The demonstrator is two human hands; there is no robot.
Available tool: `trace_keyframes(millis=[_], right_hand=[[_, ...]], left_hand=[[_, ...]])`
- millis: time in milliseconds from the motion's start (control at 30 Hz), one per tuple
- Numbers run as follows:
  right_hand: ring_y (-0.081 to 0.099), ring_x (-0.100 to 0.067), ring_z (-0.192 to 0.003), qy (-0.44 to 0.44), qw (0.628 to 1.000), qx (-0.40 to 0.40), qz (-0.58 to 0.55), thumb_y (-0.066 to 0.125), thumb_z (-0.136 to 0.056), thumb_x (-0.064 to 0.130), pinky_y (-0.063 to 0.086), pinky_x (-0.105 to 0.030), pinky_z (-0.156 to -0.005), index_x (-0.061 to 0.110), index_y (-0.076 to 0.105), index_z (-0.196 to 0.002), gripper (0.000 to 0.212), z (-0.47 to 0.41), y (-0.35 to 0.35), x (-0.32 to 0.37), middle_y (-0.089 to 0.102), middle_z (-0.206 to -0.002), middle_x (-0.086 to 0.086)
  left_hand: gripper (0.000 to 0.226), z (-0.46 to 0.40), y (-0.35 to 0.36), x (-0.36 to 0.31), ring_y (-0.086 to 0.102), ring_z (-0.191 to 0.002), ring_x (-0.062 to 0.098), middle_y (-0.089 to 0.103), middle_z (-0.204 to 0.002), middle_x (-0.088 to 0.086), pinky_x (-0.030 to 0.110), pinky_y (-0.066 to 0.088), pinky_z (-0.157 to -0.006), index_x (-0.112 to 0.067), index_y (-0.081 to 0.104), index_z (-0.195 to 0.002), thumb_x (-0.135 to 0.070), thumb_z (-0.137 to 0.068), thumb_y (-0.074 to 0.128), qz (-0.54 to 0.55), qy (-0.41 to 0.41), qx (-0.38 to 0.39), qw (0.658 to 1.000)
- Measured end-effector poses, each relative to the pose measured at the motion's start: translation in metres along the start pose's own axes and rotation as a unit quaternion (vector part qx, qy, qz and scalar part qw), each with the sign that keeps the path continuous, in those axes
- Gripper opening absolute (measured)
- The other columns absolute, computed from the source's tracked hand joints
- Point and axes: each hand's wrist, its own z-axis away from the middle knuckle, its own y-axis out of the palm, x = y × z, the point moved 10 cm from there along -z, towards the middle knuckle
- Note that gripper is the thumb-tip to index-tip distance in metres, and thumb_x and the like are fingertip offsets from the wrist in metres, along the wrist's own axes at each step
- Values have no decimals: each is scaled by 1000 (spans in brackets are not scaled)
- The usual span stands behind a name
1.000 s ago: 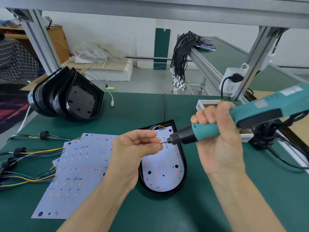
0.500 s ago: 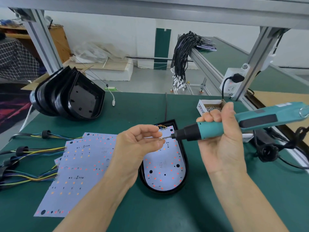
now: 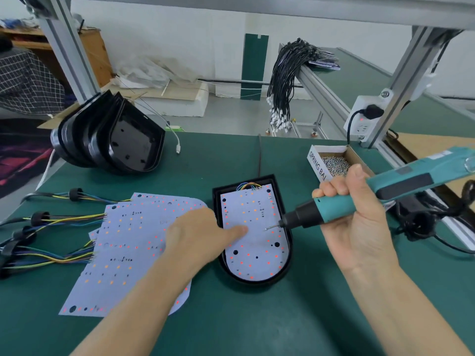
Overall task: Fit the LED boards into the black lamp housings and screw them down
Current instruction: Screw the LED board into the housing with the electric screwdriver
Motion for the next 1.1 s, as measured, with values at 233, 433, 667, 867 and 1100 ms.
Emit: trace_keyframes(millis=[233,433,667,867,1100], right_hand=[[43,-9,-58,20,999,20,41,59,-84,24,46,-20,-65,23,43,-76,18,6,-16,-1,39,-64,9],[42,-11,-59,52,996,50,49,74,-70,26,45,-21,-66,23,45,-71,29,10,-11,-14,39,-65,8],[43,-12,-56,54,994,53,77,76,-67,29,47,-21,-63,26,52,-62,25,10,-3,-20,41,-60,8],[45,-11,-55,53,994,53,82,72,-70,26,46,-21,-63,26,54,-61,20,9,-3,-21,42,-59,9],[43,-13,-57,71,989,76,102,80,-66,19,44,-21,-63,23,50,-64,30,8,3,-24,42,-60,8]], left_hand=[[45,-6,20,-5,55,-54,17,57,-69,-3,29,43,-55,-14,44,-77,-42,-51,69,238,-33,15,971],[51,-5,27,-13,64,-69,23,71,-89,19,46,56,-74,3,65,-91,-26,-48,66,341,-31,21,939],[51,-2,28,-14,61,-67,22,71,-90,19,50,56,-75,4,64,-92,-25,-50,66,366,-33,27,930],[52,-2,26,-14,66,-72,32,70,-91,20,52,55,-77,4,63,-92,-26,-50,66,361,-29,23,932],[51,-3,27,-14,69,-85,32,72,-89,13,52,56,-79,-2,64,-92,-29,-49,67,339,-32,24,940]])
